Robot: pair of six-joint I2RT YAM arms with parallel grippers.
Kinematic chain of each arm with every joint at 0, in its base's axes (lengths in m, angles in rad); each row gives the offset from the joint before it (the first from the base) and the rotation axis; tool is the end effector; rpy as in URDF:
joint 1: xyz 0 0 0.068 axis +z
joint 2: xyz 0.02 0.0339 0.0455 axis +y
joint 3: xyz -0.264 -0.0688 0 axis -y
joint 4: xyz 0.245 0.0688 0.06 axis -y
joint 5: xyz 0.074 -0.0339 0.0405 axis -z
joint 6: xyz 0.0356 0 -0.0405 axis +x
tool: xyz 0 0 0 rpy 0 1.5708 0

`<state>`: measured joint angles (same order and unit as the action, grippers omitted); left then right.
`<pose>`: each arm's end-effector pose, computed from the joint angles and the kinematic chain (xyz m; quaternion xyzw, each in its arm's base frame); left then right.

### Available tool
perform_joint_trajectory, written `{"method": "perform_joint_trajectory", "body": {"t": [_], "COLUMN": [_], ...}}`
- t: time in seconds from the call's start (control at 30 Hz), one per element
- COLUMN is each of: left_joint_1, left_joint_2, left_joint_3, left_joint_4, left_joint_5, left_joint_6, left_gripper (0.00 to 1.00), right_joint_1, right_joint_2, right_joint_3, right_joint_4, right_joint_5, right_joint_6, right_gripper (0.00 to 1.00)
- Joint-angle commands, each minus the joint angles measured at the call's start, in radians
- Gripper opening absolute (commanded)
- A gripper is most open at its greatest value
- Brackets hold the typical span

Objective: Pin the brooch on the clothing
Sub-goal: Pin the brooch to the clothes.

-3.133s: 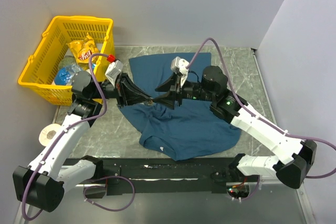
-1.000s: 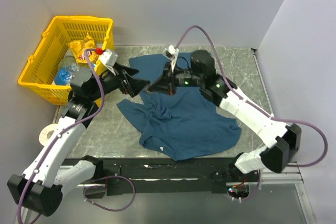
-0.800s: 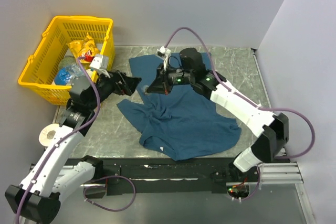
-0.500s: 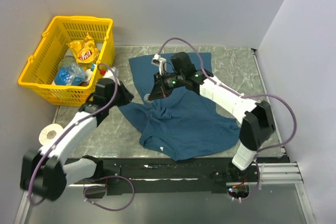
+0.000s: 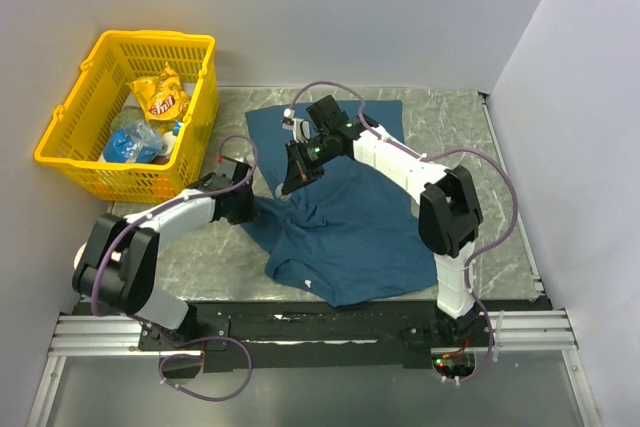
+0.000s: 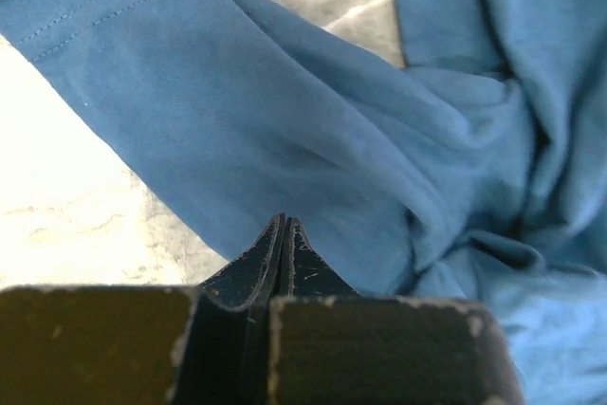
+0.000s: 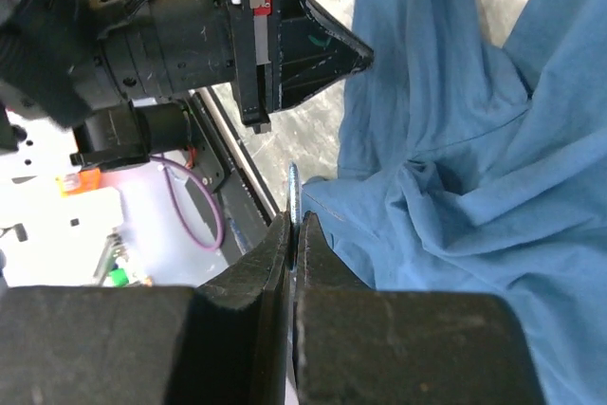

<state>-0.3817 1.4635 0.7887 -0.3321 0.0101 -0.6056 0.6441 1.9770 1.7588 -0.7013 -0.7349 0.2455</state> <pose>0.2589 -0.1043 0.1771 -0.1059 0.9546 -0.1361 0.2427 0.3354 0.2817 0.2817 -0.2877 0.8439 0.4357 0.1231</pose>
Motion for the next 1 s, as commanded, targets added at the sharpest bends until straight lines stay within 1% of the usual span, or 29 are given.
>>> {"method": "perform_joint_trajectory", "body": {"t": [0.0,0.17,0.2,0.27,0.3,0.37,0.4,0.43,0.47,0.5,0.57,0.63,0.67,0.7,0.73,0.77,0.83,0.87,0.9,0.97], "left_joint_1": [-0.028,-0.043,-0.043,-0.043,-0.043,-0.043,-0.043,-0.043,-0.043,-0.043,-0.052,-0.071,-0.089,-0.1,-0.106,-0.112,-0.117,-0.12,-0.12,-0.128], "left_joint_2": [0.06,0.129,0.13,0.117,0.106,0.081,0.075,0.063,0.06,0.048,0.029,-0.023,-0.038,-0.067,-0.078,-0.081,-0.054,-0.031,0.028,0.086], "left_joint_3": [0.067,0.099,0.104,0.107,0.112,0.121,0.127,0.133,0.138,0.15,0.171,0.179,0.19,0.191,0.19,0.188,0.191,0.205,0.211,0.228], "left_joint_4": [-0.068,-0.189,-0.215,-0.289,-0.313,-0.379,-0.436,-0.467,-0.487,-0.498,-0.486,-0.409,-0.377,-0.343,-0.268,-0.239,-0.182,-0.18,-0.18,-0.171], "left_joint_5": [-0.105,-0.225,-0.275,-0.33,-0.388,-0.458,-0.481,-0.521,-0.53,-0.532,-0.484,-0.447,-0.399,-0.383,-0.36,-0.31,-0.291,-0.283,-0.277,-0.272], "left_joint_6": [0.015,-0.019,-0.028,-0.06,-0.071,-0.11,-0.121,-0.131,-0.149,-0.152,-0.135,-0.111,-0.102,-0.099,-0.086,-0.082,-0.077,-0.077,-0.077,-0.071], "left_gripper": [0.01,0.01,0.01,0.01,0.01,0.01,0.01,0.01,0.01,0.01,0.01,0.01,0.01,0.01,0.01,0.01,0.01,0.01,0.01,0.01], "right_joint_1": [-0.011,-0.026,-0.027,-0.027,-0.029,-0.029,-0.029,-0.026,-0.029,-0.029,-0.026,-0.023,-0.024,-0.024,-0.023,-0.023,-0.018,-0.015,-0.015,-0.012], "right_joint_2": [0.048,0.057,0.056,0.051,0.049,0.048,0.049,0.051,0.049,0.051,0.057,0.057,0.054,0.054,0.052,0.052,0.049,0.049,0.051,0.054], "right_joint_3": [0.05,0.019,0.013,0.007,0.005,-0.002,-0.002,-0.005,-0.008,-0.012,-0.007,-0.008,-0.013,-0.015,-0.015,-0.016,-0.024,-0.027,-0.03,-0.033], "right_joint_4": [-0.069,-0.029,-0.021,-0.01,-0.007,0.008,0.008,0.01,0.022,0.025,0.016,0.013,0.019,0.017,0.017,0.016,0.025,0.029,0.029,0.043], "right_joint_5": [-0.041,-0.038,-0.034,-0.023,-0.023,-0.024,-0.026,-0.026,-0.032,-0.035,-0.031,-0.031,-0.031,-0.028,-0.023,-0.024,-0.017,-0.014,-0.014,-0.012], "right_joint_6": [0.044,0.121,0.13,0.146,0.152,0.164,0.167,0.17,0.173,0.176,0.173,0.169,0.17,0.172,0.175,0.176,0.19,0.198,0.204,0.225], "right_gripper": [0.0,0.0,0.0,0.0,0.0,0.0,0.0,0.0,0.0,0.0,0.0,0.0,0.0,0.0,0.0,0.0,0.0,0.0,0.0,0.0]}}
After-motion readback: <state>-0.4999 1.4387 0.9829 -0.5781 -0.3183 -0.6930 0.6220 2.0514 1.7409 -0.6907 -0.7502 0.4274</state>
